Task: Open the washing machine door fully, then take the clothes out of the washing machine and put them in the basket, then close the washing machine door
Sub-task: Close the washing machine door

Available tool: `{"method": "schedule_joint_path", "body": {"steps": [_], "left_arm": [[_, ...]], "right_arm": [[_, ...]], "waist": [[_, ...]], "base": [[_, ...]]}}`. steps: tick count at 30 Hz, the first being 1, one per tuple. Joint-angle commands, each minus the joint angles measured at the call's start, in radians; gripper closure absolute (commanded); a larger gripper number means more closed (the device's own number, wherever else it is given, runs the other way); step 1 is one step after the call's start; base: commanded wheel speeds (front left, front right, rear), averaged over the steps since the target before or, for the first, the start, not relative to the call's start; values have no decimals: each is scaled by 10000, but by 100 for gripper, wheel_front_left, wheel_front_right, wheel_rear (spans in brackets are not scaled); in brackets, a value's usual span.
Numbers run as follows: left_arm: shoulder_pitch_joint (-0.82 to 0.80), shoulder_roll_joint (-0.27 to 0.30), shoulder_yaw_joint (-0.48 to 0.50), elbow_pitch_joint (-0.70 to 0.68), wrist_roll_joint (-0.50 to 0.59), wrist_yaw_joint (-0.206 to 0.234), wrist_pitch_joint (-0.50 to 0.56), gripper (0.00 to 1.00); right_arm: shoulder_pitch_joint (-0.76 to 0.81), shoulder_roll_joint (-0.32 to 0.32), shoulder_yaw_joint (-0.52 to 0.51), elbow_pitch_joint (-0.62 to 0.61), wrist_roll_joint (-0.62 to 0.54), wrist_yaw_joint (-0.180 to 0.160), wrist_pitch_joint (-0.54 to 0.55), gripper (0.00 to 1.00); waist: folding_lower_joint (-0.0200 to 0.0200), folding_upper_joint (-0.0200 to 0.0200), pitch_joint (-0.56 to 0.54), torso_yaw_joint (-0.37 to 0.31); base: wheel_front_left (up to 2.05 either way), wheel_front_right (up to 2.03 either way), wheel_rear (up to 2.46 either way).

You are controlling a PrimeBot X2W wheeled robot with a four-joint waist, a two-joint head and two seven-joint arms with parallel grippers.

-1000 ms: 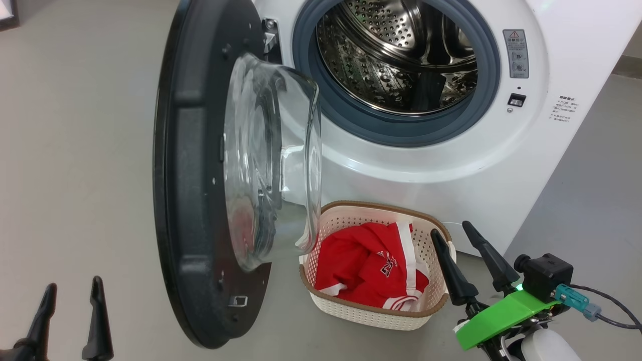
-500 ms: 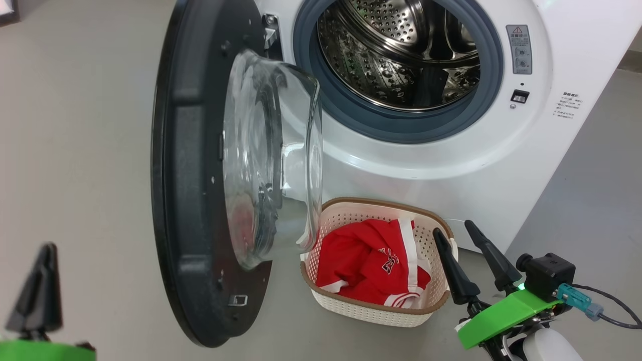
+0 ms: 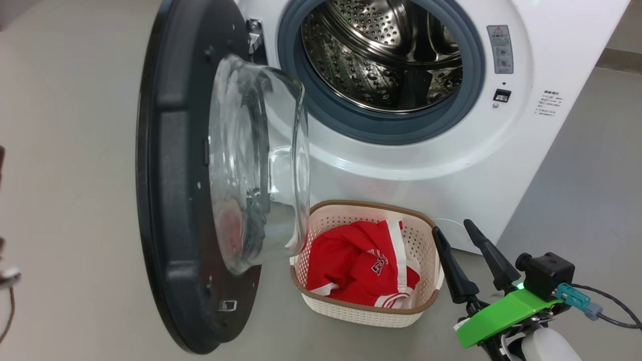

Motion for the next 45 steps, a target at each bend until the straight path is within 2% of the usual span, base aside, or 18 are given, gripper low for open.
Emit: {"method": "schedule_joint_path", "body": {"steps": [1,10,19,36,45], "left_arm": [[-723,441,514,-80,-271,162,230,100],[-2184,4,992,1165,-2420,2124,2054,100],[-2246,-340,699,486,-3431,3498,3459,100],[-1868,-647,-125,-986,-3791,4619,4466,100],[-1797,-972,-481,-1114,-3658,4742,4352,100]], "right_arm": [[-225,-6,138,-272,2,16,-48,0],[-282,42,176,-271,-3,16,-48,0],[-189,11,122,-292,-23,16,-48,0],[-219,-12,253,-231,26,16,-48,0],[-326,48,289,-243,-4,16,-48,0]], "waist": [[0,0,-4,-77],[0,0,37,-612],[0,0,9,-1039],[0,0,-91,-1649],[0,0,64,-2360]], "base": [[0,0,0],[0,0,0],[0,0,0],[0,0,0],[0,0,0]]}}
